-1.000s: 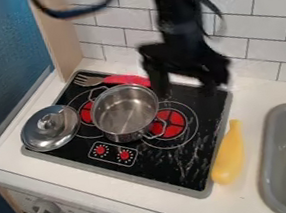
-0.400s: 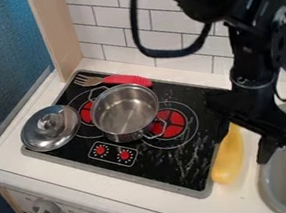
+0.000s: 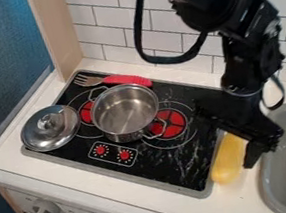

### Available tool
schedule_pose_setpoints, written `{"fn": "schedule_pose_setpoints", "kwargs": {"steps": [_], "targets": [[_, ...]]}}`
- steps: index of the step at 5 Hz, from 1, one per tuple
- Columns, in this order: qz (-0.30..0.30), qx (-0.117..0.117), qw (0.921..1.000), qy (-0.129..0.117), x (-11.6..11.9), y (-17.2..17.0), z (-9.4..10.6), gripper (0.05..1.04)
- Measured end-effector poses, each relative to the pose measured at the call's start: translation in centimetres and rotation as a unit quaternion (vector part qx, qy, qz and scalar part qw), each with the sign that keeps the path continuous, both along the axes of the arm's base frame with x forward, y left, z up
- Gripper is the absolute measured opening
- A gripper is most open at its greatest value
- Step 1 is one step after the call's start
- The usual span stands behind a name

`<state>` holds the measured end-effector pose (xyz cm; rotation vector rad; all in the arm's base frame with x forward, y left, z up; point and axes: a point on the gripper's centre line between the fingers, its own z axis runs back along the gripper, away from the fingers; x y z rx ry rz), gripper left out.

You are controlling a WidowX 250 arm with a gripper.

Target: Pick the yellow object and put it in the silver pot

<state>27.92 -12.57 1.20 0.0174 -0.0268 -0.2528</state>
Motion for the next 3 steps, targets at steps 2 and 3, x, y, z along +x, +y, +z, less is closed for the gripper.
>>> {"fn": "schedule_pose_setpoints", "kwargs": {"steps": [2,3], "targets": [[-0.001,-0.006,0.9994,0.033,0.3,0.1,-2.6,1.001],[-0.003,-0.004,0.9994,0.035,0.6,-0.1,-2.7,0.954]]}}
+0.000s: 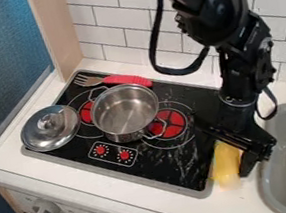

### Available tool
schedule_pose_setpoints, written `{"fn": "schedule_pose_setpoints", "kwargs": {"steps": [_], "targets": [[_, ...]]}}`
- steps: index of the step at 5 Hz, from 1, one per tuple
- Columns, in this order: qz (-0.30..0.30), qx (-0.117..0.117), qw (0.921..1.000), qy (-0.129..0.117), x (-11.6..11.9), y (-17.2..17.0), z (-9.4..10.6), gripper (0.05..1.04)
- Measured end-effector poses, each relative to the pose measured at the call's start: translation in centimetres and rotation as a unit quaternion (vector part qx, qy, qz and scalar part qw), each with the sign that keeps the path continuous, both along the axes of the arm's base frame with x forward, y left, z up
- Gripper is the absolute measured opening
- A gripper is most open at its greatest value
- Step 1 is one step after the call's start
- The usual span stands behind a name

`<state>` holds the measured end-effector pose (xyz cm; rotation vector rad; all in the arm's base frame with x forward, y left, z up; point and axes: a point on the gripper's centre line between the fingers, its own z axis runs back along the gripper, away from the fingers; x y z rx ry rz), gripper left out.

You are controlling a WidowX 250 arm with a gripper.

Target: Pick the yellow object and put it in the silver pot

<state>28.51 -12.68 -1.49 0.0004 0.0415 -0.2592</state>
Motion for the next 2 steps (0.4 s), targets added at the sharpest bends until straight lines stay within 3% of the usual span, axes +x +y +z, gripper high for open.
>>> {"fn": "schedule_pose_setpoints", "kwargs": {"steps": [1,2], "targets": [[-0.003,-0.017,0.9998,-0.006,-0.27,-0.32,0.03,0.685],[-0.006,-0.028,0.9996,-0.002,-0.27,-0.17,0.09,0.617]]}}
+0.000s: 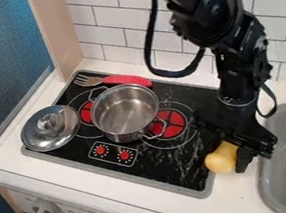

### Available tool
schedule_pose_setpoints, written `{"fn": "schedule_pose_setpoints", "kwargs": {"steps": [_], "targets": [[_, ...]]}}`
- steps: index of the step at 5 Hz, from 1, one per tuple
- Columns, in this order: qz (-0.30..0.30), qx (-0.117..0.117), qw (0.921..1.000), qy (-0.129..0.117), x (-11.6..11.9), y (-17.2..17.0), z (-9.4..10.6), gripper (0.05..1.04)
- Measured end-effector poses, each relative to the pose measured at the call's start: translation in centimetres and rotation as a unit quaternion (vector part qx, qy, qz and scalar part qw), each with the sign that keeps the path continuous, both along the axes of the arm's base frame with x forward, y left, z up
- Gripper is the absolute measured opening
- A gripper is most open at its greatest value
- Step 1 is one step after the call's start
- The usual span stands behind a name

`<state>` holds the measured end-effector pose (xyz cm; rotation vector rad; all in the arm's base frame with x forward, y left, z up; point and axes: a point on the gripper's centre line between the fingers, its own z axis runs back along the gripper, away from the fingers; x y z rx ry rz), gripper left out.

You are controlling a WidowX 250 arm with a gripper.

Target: Pick the yellow object and put it in the silver pot

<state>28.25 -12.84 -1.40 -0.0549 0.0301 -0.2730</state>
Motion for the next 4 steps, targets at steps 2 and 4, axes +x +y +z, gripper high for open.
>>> {"fn": "schedule_pose_setpoints", "kwargs": {"steps": [2,4], "targets": [[0.127,0.06,0.9895,-0.034,1.0,1.8,1.9,0.617],[0.297,0.107,0.9456,-0.079,2.7,5.3,6.0,0.617]]}}
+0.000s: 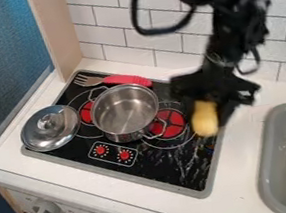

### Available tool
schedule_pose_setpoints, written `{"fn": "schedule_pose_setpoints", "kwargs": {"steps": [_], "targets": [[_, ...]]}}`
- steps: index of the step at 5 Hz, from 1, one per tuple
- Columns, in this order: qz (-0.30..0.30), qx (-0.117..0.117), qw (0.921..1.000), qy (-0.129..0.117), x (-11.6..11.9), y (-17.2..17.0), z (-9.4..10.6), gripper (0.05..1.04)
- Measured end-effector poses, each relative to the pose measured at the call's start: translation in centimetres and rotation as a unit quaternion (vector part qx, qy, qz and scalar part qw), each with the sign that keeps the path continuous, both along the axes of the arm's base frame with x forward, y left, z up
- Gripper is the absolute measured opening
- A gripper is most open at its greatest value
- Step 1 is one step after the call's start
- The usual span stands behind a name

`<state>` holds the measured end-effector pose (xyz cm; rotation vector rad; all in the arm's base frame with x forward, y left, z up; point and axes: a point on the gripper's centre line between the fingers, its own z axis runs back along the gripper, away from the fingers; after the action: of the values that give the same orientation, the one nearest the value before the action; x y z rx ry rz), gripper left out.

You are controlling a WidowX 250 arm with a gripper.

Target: Pick the yellow object and put it in the silver pot

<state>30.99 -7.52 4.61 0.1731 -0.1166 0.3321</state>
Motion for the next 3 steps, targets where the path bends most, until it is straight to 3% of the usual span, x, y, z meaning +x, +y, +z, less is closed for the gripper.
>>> {"fn": "schedule_pose_setpoints", "kwargs": {"steps": [1,3], "targets": [[0.074,-0.006,0.9971,-0.018,-0.8,4.4,1.9,0.616],[0.146,0.028,0.988,-0.044,-1.4,9.3,1.3,0.617]]}}
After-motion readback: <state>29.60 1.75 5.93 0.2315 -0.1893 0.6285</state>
